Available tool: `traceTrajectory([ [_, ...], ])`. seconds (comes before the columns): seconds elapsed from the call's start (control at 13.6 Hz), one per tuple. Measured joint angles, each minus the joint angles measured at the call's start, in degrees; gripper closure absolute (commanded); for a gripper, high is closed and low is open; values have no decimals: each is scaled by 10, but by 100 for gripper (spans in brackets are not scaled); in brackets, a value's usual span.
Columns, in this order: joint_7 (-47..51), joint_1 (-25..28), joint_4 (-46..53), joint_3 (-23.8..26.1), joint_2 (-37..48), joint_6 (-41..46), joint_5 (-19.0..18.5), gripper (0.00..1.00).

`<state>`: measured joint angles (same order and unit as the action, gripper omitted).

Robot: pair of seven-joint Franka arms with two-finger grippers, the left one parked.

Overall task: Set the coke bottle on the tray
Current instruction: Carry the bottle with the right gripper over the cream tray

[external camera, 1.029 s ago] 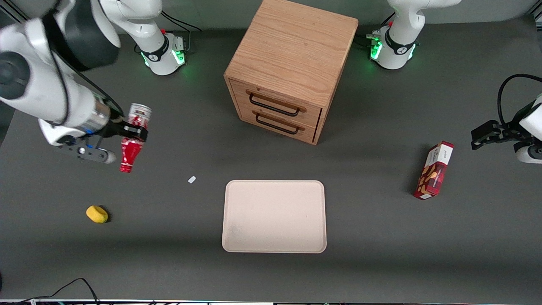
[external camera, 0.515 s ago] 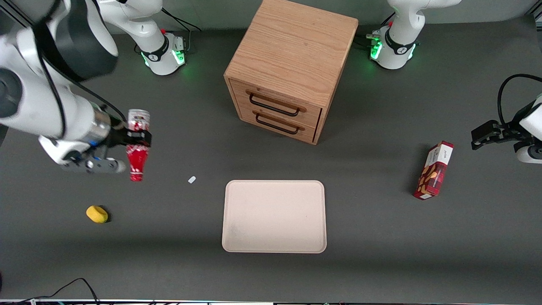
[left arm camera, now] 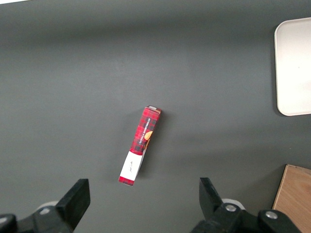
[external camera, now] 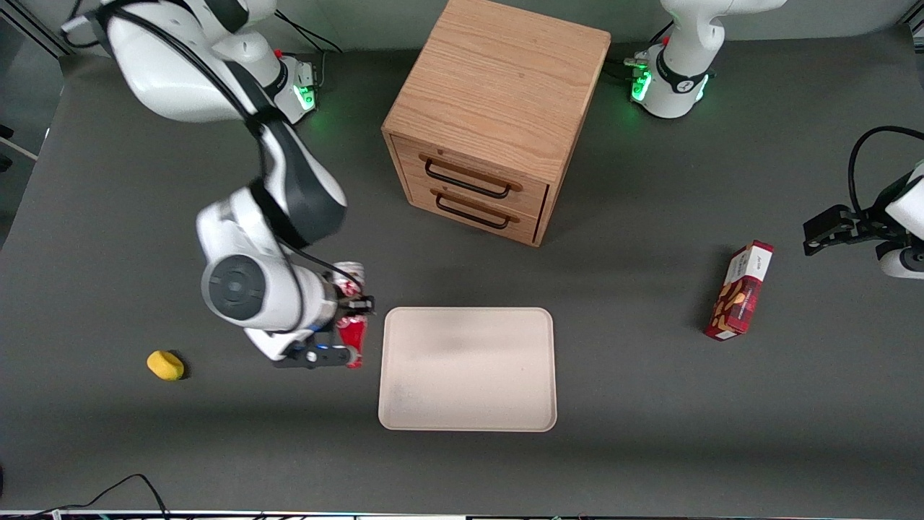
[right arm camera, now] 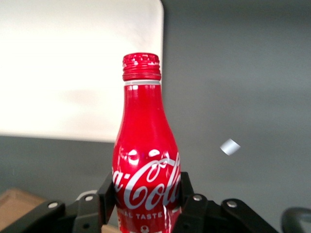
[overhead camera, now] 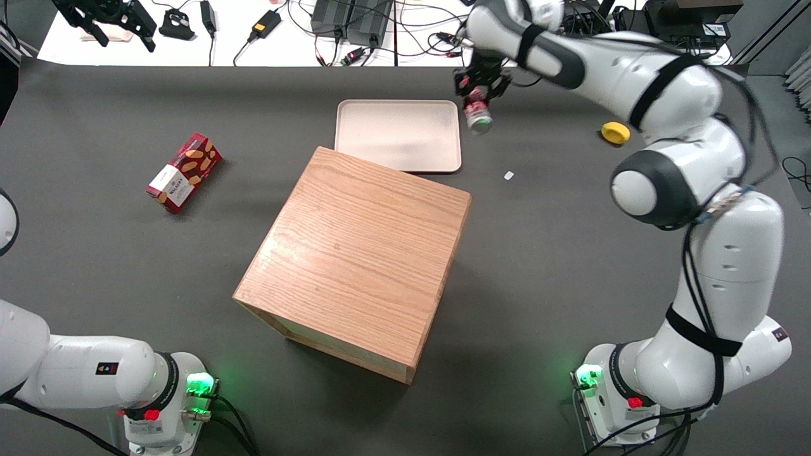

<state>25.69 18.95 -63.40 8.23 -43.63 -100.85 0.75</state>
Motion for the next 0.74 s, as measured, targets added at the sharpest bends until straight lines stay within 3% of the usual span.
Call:
traceTrajectory([
  [0.29,49,56,8,-53,-72,-106,0,100],
  [0.74,61,75,14,-77,-124,-172,0,100],
])
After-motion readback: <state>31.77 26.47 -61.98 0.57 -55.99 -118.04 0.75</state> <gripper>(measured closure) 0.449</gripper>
